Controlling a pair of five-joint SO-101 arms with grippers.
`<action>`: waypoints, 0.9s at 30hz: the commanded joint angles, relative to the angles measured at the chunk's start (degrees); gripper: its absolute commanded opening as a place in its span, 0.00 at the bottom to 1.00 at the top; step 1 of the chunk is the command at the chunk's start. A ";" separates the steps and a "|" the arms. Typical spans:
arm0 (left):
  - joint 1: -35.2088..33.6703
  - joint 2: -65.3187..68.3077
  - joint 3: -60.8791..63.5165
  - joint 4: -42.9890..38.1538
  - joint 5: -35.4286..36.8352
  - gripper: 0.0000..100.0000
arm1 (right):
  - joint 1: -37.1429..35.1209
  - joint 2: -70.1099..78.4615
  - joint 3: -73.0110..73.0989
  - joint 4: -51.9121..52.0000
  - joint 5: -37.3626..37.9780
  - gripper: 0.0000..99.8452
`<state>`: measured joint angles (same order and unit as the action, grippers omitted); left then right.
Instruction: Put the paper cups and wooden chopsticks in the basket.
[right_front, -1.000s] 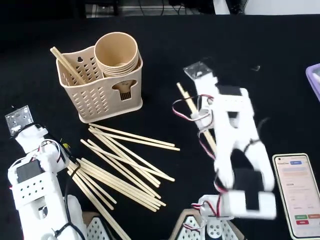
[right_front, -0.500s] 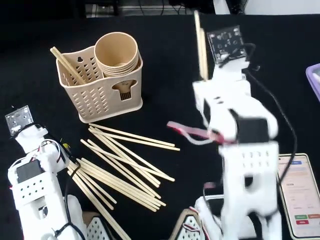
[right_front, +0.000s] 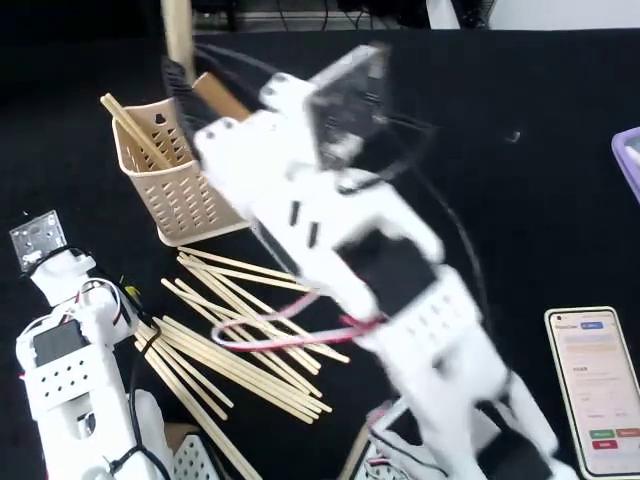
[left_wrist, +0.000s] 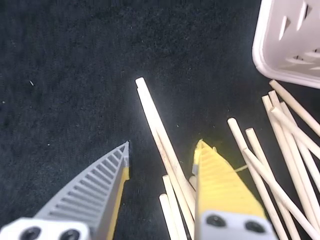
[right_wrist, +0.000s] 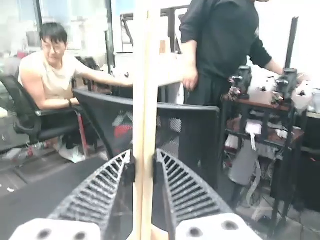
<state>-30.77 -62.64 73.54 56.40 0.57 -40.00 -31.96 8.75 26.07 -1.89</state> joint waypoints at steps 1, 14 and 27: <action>-0.57 -0.62 -0.48 -1.58 0.62 0.22 | -2.11 8.84 -0.66 -11.16 -0.26 0.01; -0.66 -0.62 -0.48 -1.67 0.62 0.22 | -1.41 33.89 -10.86 -20.22 -0.26 0.01; -0.66 -0.62 -0.48 -1.67 0.62 0.22 | -1.32 38.02 -11.38 -4.13 -0.26 0.19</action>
<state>-30.77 -62.64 73.80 55.69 0.57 -41.23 6.99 1.54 17.80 -1.89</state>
